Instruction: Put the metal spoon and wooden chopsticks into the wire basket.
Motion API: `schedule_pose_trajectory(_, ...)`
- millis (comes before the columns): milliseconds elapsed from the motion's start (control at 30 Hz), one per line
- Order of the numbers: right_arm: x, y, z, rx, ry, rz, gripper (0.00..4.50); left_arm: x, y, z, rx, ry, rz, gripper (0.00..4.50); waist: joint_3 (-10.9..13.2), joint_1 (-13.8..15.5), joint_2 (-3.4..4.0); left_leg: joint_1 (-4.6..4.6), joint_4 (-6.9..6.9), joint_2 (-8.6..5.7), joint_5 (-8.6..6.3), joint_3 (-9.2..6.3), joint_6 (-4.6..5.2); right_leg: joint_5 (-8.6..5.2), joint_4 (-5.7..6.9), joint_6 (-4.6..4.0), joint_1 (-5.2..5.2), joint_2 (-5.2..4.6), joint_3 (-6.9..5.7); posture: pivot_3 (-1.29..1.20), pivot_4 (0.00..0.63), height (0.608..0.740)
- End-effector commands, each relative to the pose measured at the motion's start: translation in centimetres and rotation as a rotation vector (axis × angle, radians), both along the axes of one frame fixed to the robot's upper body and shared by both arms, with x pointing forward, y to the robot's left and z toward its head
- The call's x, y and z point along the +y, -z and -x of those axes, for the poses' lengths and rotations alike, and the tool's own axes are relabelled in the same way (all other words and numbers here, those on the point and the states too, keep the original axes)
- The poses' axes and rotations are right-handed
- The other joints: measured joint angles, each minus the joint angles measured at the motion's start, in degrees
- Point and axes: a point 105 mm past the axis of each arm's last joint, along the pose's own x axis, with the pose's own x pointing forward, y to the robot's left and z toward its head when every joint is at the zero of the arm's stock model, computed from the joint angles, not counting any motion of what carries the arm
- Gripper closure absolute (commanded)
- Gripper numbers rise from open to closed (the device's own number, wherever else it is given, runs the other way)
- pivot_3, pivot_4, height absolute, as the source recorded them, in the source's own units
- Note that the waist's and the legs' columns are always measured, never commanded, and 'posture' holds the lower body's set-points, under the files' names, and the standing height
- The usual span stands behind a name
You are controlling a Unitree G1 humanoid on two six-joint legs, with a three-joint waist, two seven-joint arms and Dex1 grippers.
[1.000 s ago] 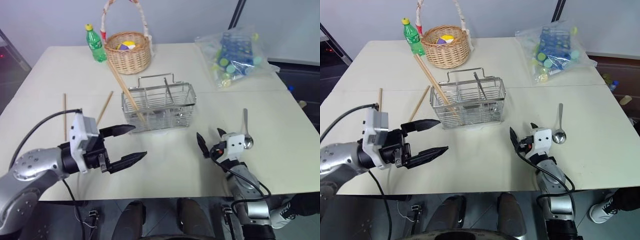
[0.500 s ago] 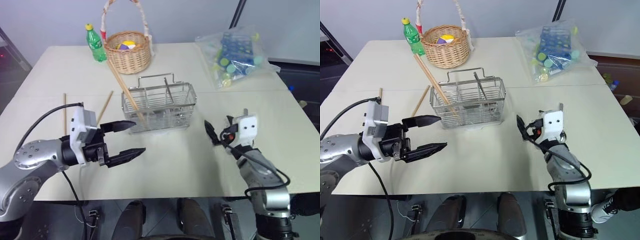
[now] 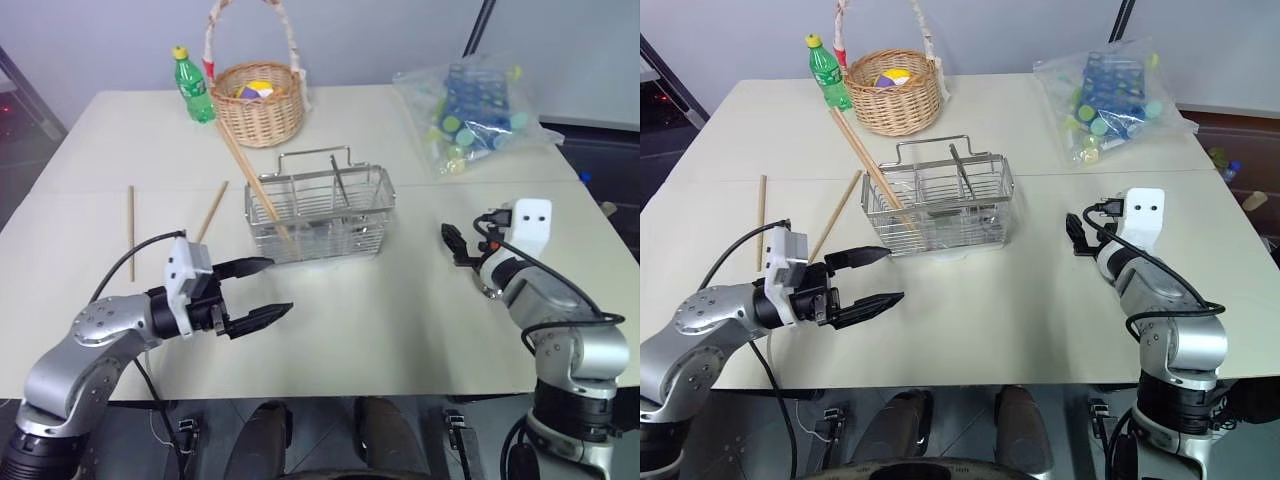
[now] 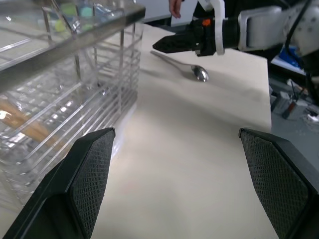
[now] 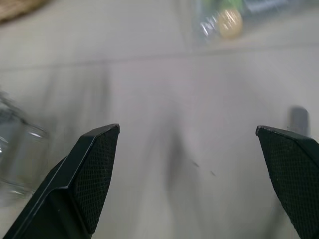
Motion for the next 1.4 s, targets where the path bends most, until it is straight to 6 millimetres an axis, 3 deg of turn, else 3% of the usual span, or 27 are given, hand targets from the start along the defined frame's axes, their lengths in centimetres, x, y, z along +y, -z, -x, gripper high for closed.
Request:
schedule_pose_trajectory(33,-1.7,-1.2,-0.3,0.004,0.038,-0.013,0.0,-0.4,-0.3,0.1,-0.044,0.021,0.0,0.32,0.0,-0.09,0.0,0.01,0.0,0.0,0.0,0.0,0.0,0.0,0.0,0.0,0.0,0.0,0.0,0.0,0.15,0.74)
schedule_pose_trajectory(167,-3.6,-0.8,-0.5,0.065,0.077,-0.024,0.0,-0.5,-0.2,0.1,-0.05,0.024,-0.001,0.32,0.0,-0.01,0.0,-0.01,0.01,0.0,0.0,0.0,0.01,0.0,0.01,0.0,0.0,0.0,-0.01,0.0,0.15,0.74)
schedule_pose_trajectory(367,-4.4,0.1,-0.5,0.149,0.081,-0.071,0.0,-0.5,-0.3,0.1,-0.059,0.02,-0.003,0.32,0.01,-0.06,0.01,-0.01,0.0,0.0,0.0,0.0,0.01,0.01,0.01,0.01,0.0,0.0,-0.01,0.0,0.15,0.74)
schedule_pose_trajectory(500,-5.0,1.8,-0.6,0.224,0.071,-0.053,0.0,-0.4,-0.3,-0.1,-0.068,0.0,-0.008,0.32,0.01,-0.04,0.01,-0.01,0.01,0.0,0.0,0.0,0.02,0.01,0.01,0.02,0.0,0.0,-0.01,0.0,0.15,0.74)
schedule_pose_trajectory(733,-5.5,3.3,-1.2,0.333,0.026,-0.04,0.0,-0.4,-0.4,-0.2,-0.082,-0.026,-0.006,0.32,0.0,-0.26,-0.01,0.03,0.05,0.01,0.0,0.04,0.02,0.01,0.01,0.02,0.04,0.0,0.0,0.0,0.15,0.74)
schedule_pose_trajectory(1167,-4.7,3.3,-2.6,0.518,-0.106,-0.124,0.0,-0.4,-0.5,-0.2,-0.104,-0.088,0.001,0.32,-0.03,-0.58,-0.09,0.06,0.08,0.02,-0.01,0.06,0.02,0.02,0.01,0.02,0.07,0.0,0.0,0.0,0.15,0.74)
schedule_pose_trajectory(1267,-4.4,4.0,-2.1,0.554,-0.12,-0.134,0.85,-0.1,-0.5,-0.2,-0.109,-0.109,0.001,0.24,-0.05,-0.55,-0.15,0.06,0.08,0.02,-0.01,0.06,0.02,0.02,0.01,0.02,0.07,0.01,-0.01,0.0,0.15,0.74)
schedule_pose_trajectory(1400,-3.9,4.6,-1.5,0.58,-0.145,-0.142,2.77,0.2,-0.5,-0.1,-0.106,-0.122,-0.001,0.24,-0.07,-0.58,-0.18,0.07,0.06,0.03,-0.02,0.06,0.04,0.02,0.01,0.03,0.07,0.01,-0.01,0.0,0.15,0.74)
